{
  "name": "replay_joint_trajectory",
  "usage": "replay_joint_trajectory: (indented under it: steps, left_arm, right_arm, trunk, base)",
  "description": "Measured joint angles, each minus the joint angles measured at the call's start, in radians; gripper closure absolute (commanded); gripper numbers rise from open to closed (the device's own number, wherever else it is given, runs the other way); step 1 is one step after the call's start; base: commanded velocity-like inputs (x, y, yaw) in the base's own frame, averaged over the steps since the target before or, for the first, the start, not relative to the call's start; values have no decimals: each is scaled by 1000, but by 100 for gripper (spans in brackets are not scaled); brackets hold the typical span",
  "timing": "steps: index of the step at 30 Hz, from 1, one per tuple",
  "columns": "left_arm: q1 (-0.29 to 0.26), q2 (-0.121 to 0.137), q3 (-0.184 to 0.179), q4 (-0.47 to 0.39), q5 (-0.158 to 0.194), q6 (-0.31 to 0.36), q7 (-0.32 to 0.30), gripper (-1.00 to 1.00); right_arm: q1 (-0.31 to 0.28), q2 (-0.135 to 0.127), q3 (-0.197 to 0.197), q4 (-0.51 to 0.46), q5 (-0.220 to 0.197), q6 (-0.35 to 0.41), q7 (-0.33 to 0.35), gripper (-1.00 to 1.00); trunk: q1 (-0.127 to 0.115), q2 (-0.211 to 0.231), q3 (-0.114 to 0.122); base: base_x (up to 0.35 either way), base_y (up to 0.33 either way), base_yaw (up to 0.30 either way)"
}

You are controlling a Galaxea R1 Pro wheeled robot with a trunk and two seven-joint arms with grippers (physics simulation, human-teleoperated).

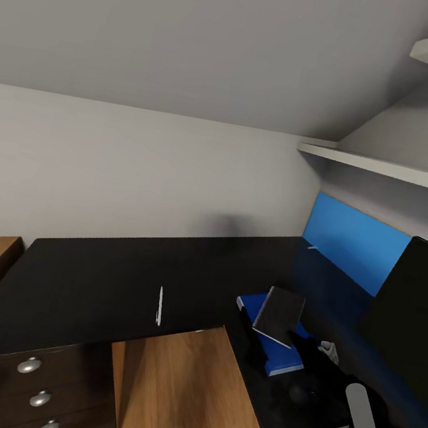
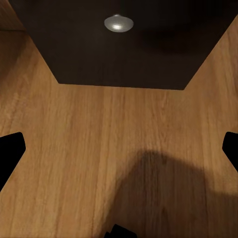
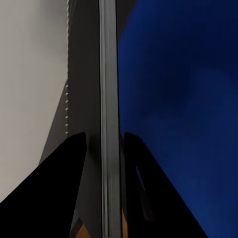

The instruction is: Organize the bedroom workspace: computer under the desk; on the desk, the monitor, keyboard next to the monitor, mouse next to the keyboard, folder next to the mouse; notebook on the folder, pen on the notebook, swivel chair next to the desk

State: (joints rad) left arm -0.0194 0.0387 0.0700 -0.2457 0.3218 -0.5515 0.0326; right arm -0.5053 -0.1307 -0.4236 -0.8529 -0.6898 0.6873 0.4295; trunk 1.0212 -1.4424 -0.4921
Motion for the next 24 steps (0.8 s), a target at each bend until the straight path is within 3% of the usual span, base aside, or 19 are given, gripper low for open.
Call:
replay_joint_trajectory:
  steps: [24]
  left_arm:
    - [0,1,2,0,2,0,1,-100]
  right_arm:
    - [0,-1,0,2,0,0,0,100]
  trunk:
    - [0,0,0]
  base:
    - [0,0,0]
